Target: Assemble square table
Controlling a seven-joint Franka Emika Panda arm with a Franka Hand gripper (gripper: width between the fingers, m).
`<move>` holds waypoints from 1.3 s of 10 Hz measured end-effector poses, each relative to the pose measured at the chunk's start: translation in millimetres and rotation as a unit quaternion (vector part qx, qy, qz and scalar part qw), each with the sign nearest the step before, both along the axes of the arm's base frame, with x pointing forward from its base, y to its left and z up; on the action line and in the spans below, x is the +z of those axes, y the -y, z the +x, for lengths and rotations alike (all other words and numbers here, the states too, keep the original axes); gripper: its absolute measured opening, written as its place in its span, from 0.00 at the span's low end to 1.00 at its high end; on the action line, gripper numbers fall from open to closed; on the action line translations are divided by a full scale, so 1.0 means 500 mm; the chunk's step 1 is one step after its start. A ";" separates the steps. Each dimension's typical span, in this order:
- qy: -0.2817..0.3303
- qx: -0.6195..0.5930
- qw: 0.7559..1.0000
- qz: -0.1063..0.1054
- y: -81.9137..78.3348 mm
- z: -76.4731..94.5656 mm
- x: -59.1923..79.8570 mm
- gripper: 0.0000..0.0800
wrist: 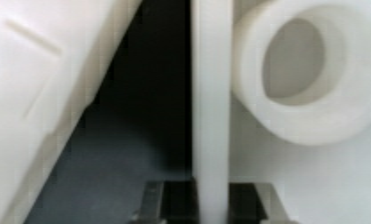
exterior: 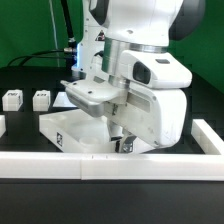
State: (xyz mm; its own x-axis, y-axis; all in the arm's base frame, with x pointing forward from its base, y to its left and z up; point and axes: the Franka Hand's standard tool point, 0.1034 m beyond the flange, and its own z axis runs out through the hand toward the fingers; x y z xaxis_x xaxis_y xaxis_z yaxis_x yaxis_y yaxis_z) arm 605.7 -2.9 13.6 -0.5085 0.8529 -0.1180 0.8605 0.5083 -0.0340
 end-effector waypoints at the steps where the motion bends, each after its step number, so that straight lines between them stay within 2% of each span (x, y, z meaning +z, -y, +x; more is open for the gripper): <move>1: -0.004 0.041 0.999 -0.010 0.010 0.001 0.001 0.07; 4: -0.026 0.139 0.989 -0.028 0.026 -0.012 -0.001 0.07; 5: -0.045 0.201 0.978 -0.029 0.017 -0.023 -0.001 0.07; 7: -0.098 0.244 0.964 -0.037 -0.063 -0.033 0.007 0.07; 8: -0.140 0.294 0.945 -0.029 -0.103 -0.025 0.017 0.07; 9: -0.168 0.350 0.922 -0.006 -0.126 -0.031 0.019 0.08; 10: -0.170 0.373 0.912 0.005 -0.133 -0.032 0.016 0.08; 13: -0.172 0.374 0.911 0.002 -0.123 -0.034 0.013 0.08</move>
Offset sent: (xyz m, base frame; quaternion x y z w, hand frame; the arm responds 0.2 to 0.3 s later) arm 0.0000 0.0000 0.0000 0.0000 0.0000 -0.2571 0.9664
